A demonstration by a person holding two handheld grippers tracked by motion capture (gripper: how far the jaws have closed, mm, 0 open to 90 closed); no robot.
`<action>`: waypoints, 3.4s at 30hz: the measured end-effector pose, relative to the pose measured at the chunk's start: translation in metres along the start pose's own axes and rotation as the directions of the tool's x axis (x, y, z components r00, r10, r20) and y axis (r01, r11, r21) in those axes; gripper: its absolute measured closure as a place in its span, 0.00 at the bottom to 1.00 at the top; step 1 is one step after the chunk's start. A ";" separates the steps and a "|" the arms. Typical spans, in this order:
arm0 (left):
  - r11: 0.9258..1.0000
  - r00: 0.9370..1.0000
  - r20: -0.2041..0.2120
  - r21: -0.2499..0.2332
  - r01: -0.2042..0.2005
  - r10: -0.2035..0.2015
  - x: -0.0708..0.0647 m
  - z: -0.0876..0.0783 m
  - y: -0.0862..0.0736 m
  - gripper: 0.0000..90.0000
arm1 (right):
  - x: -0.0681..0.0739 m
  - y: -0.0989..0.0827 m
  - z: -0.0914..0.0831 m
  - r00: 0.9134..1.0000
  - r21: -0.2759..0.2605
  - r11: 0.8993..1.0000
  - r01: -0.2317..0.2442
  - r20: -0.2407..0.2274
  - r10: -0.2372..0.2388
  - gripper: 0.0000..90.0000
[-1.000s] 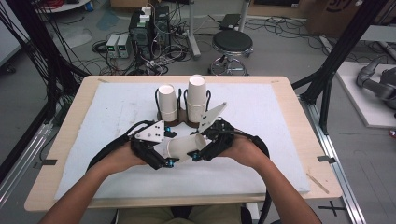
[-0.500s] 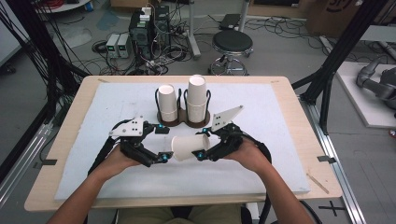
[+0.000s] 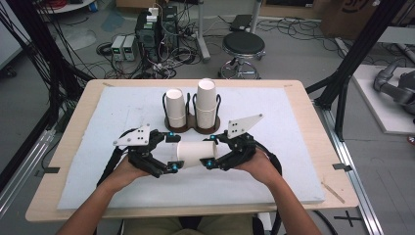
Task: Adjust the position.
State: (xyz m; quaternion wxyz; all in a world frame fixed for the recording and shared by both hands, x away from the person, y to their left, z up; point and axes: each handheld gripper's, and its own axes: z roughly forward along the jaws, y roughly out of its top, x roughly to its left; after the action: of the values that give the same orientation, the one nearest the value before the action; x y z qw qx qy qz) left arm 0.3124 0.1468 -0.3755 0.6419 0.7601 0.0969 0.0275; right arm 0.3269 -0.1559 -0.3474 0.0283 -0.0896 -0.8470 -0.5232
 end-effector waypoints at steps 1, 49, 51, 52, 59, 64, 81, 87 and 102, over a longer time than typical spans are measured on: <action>1.000 1.000 0.002 0.000 0.002 -0.002 0.000 0.001 0.000 0.17 | 0.000 0.000 0.000 1.000 -0.004 1.000 -0.001 -0.006 0.001 0.37; 0.896 0.986 -0.041 0.425 -0.131 0.164 0.001 0.010 0.054 0.31 | 0.010 0.033 0.001 0.969 0.274 0.950 0.150 0.152 -0.196 0.21; 0.881 0.985 -0.037 0.453 -0.135 0.170 0.001 0.012 0.057 0.31 | 0.010 0.036 0.006 0.964 0.307 0.937 0.166 0.150 -0.220 0.21; 0.876 0.984 -0.037 0.463 -0.137 0.173 0.002 0.013 0.058 0.31 | 0.011 0.037 0.009 0.963 0.323 0.931 0.169 0.149 -0.226 0.21; 0.845 0.983 -0.036 0.517 -0.137 0.182 0.003 0.019 0.066 0.31 | 0.009 0.042 0.026 0.949 0.409 0.890 0.201 0.142 -0.280 0.22; 0.831 0.983 -0.036 0.540 -0.131 0.179 0.002 0.022 0.065 0.31 | 0.010 0.045 0.037 0.943 0.462 0.859 0.220 0.126 -0.309 0.22; 0.799 0.983 -0.015 0.585 -0.141 0.184 -0.001 0.032 0.061 0.31 | 0.011 0.042 0.059 0.942 0.542 0.808 0.232 0.083 -0.326 0.37; 0.800 0.982 -0.022 0.584 -0.138 0.186 -0.003 0.034 0.060 0.29 | 0.010 0.040 0.062 0.949 0.549 0.808 0.215 0.078 -0.306 0.37; 0.917 0.988 -0.058 0.384 -0.111 0.144 -0.002 0.014 0.061 0.20 | -0.001 0.023 0.049 0.980 0.463 0.877 0.130 0.076 -0.185 0.37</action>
State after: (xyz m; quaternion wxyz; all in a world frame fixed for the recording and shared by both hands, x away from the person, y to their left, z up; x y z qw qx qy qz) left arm 0.3197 0.1237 -0.3182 0.4749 0.8727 0.0780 0.0823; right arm 0.3347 -0.1025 -0.3490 -0.0440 -0.0419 -0.9506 -0.3044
